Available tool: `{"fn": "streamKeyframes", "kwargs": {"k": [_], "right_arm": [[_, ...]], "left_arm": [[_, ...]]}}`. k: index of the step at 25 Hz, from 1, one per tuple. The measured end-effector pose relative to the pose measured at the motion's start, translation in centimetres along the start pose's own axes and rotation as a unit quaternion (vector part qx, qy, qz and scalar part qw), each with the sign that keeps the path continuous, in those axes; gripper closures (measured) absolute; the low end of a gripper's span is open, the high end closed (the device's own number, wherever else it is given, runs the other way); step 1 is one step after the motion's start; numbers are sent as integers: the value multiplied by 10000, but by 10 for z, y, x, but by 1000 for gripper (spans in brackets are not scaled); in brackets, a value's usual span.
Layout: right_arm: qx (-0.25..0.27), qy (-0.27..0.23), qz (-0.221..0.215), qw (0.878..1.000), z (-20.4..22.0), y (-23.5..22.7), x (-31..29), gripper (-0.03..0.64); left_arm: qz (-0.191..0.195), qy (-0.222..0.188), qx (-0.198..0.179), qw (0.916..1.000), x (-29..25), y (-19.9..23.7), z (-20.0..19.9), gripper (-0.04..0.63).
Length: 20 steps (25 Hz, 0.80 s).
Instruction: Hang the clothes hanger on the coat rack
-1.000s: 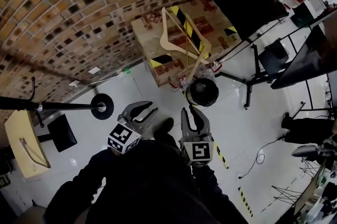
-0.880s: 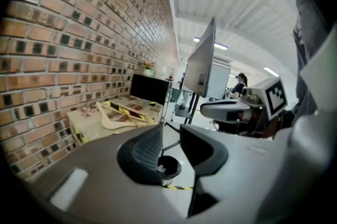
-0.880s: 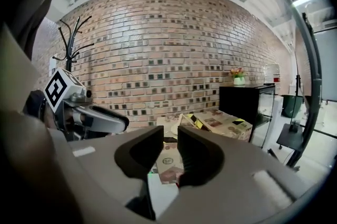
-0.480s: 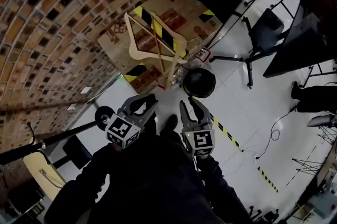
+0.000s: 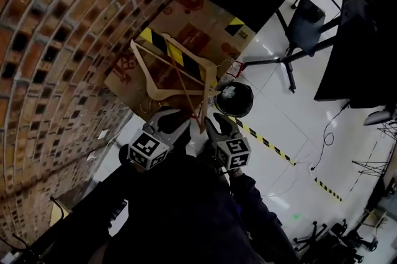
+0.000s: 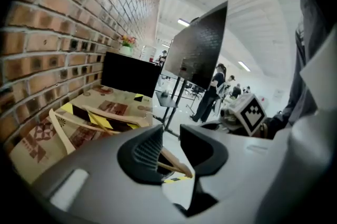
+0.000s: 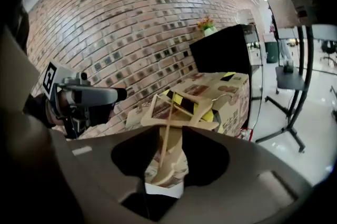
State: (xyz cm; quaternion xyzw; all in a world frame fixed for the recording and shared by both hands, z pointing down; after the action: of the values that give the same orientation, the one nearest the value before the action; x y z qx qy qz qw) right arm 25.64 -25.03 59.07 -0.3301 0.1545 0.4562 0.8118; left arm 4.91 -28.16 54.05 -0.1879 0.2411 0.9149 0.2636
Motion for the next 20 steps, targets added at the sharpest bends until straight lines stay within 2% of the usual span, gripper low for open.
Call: {"fn": "streamKeyframes", "kwargs": {"k": [4, 7, 12, 14, 16, 18, 20], "right_arm": [[-1104, 145, -72, 9938, 5, -21, -35, 461], [-1682, 389, -127, 9849, 13, -37, -52, 436], [-2543, 759, -743, 9613, 31, -47, -77, 436], [-2762, 797, -908, 9535, 37, -49, -85, 441], [-2997, 721, -1124, 9447, 39, -49, -89, 511], [-3205, 621, -1263, 9367, 38, -47, -91, 515], [-3194, 553, -1299, 9371, 35, -44, -89, 514]], "left_arm": [[204, 138, -86, 9997, -4, 27, -5, 488], [308, 172, -137, 9993, -5, 44, -9, 488], [373, 268, -101, 9989, -6, 65, -9, 488], [408, 292, -106, 9987, -6, 70, -9, 488], [422, 299, -122, 9986, -6, 73, -10, 488], [422, 245, -130, 9987, -6, 76, -9, 488], [428, 204, -105, 9988, -7, 77, -8, 488]]}}
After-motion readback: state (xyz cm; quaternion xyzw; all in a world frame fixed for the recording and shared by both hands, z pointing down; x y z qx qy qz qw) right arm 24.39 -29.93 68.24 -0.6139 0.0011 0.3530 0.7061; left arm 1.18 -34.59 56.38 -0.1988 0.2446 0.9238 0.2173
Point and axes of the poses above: the fingertips, and each gripper's own axes: x backward along the fingers, y to its left, z out of its underside, the point moved 10 cm from there along x, backward along the fingers
